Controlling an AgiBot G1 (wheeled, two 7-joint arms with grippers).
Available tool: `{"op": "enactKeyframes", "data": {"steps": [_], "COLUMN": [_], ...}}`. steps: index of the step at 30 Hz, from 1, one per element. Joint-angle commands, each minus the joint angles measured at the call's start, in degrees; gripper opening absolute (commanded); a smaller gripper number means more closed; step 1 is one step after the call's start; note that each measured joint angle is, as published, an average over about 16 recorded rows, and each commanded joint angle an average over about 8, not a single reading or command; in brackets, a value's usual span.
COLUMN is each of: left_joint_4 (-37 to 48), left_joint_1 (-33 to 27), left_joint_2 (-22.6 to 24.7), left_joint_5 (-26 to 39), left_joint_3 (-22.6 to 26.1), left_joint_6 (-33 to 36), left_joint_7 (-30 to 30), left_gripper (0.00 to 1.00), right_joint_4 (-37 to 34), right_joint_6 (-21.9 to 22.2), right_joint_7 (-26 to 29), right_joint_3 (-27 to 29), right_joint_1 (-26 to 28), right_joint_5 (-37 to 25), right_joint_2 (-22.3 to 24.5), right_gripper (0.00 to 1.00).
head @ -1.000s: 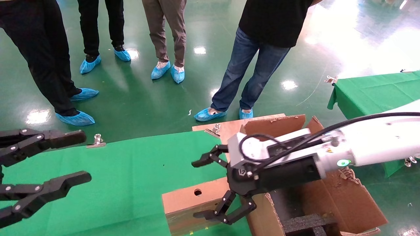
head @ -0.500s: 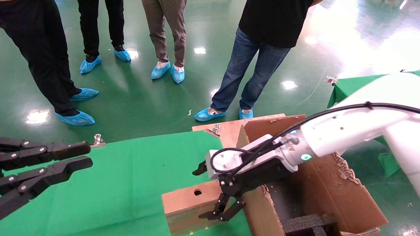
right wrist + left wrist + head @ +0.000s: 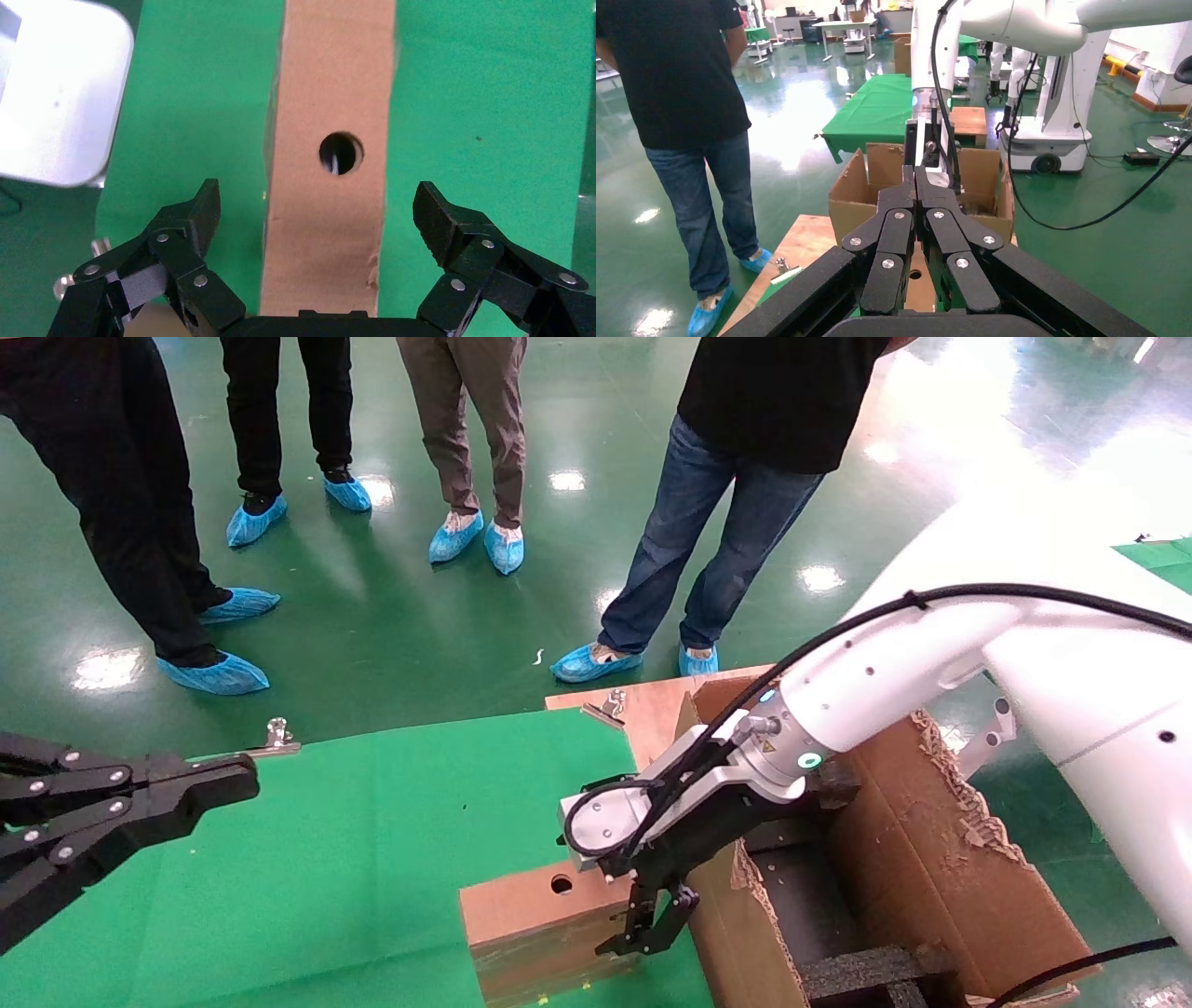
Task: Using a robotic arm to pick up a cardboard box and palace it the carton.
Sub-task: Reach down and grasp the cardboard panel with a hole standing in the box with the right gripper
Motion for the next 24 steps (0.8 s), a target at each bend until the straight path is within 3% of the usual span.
{"op": "enactKeyframes", "data": {"steps": [1, 5, 8, 13, 14, 24], "left_joint_4": [0.0, 0.0, 0.0, 0.0, 0.0, 0.0], "left_joint_1": [0.0, 0.0, 0.0, 0.0, 0.0, 0.0], "left_joint_2": [0.0, 0.0, 0.0, 0.0, 0.0, 0.0], "left_joint_5": [0.0, 0.0, 0.0, 0.0, 0.0, 0.0], "left_joint_3": [0.0, 0.0, 0.0, 0.0, 0.0, 0.0], "left_joint_6": [0.0, 0.0, 0.0, 0.0, 0.0, 0.0], "left_joint_7": [0.0, 0.0, 0.0, 0.0, 0.0, 0.0], "left_gripper": [0.16, 0.66, 1.00, 1.00, 1.00, 1.00], "right_joint_4": [-0.8, -2.3, -3.1, -3.9, -4.0, -3.6], "right_joint_6": [0.1, 0.3, 0.5, 0.7, 0.7, 0.7], "right_joint_7": [-0.8, -2.1, -2.8, -3.2, -3.3, -3.2], "right_joint_3": [-1.6, -3.3, -4.3, -5.1, -5.2, -4.8], "right_joint_1": [1.0, 1.9, 2.4, 2.8, 2.9, 2.7], "right_joint_5": [-0.5, -0.5, -0.6, -0.7, -0.7, -0.6], "right_joint_2": [-0.8, -1.7, -2.3, -2.8, -2.9, -2.6], "right_gripper": [1.00, 1.00, 0.70, 0.07, 0.02, 0.00]}}
